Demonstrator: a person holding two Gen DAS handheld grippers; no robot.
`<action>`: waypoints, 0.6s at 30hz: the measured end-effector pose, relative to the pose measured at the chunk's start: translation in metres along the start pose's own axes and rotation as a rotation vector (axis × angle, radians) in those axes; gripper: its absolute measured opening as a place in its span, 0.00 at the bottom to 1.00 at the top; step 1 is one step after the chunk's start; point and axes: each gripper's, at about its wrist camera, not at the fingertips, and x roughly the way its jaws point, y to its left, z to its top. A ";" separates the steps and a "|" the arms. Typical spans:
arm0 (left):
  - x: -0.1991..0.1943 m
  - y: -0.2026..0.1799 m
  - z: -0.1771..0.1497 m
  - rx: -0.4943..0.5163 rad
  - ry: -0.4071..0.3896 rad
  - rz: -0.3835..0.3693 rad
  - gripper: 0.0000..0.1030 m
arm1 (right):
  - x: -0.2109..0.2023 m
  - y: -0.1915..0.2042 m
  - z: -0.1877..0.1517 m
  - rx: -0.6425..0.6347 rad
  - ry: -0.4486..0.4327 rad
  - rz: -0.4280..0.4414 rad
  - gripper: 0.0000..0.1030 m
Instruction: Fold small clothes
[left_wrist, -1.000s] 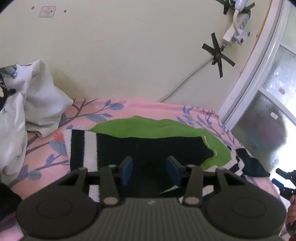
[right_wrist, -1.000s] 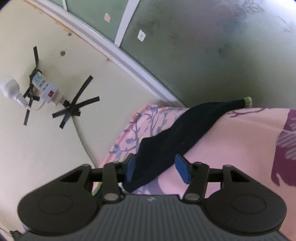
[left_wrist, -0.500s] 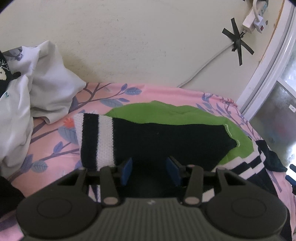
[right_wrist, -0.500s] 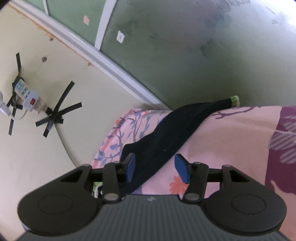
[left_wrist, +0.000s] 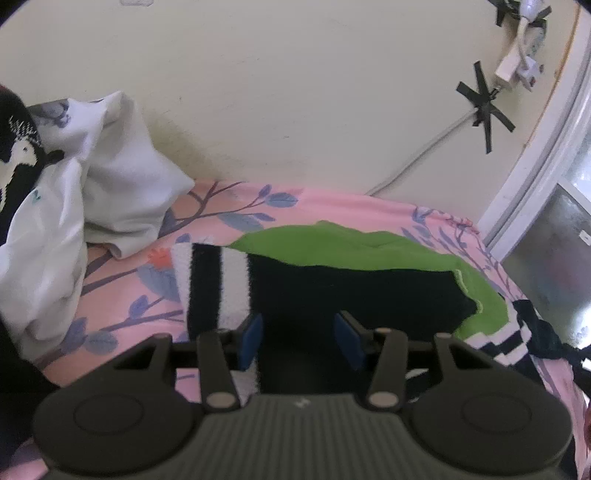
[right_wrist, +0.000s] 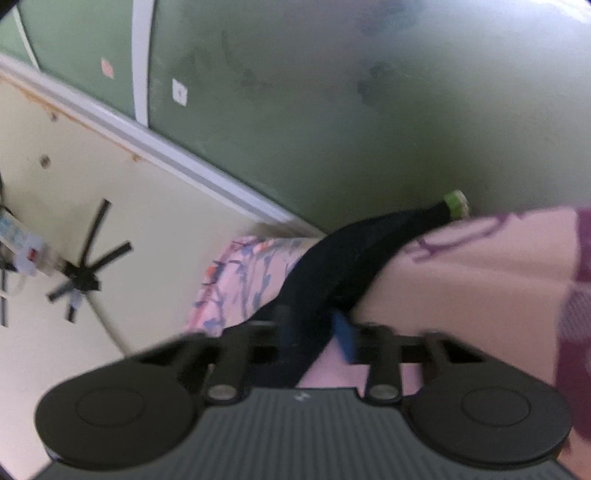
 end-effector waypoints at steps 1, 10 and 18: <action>-0.002 0.002 0.001 -0.010 -0.005 -0.003 0.43 | 0.002 0.010 0.003 -0.009 -0.011 0.013 0.12; -0.029 0.026 0.017 -0.117 -0.084 -0.080 0.46 | -0.017 0.269 -0.116 -0.704 0.163 0.496 0.11; -0.016 0.033 0.014 -0.134 -0.039 -0.088 0.49 | 0.014 0.264 -0.187 -0.851 0.409 0.530 0.40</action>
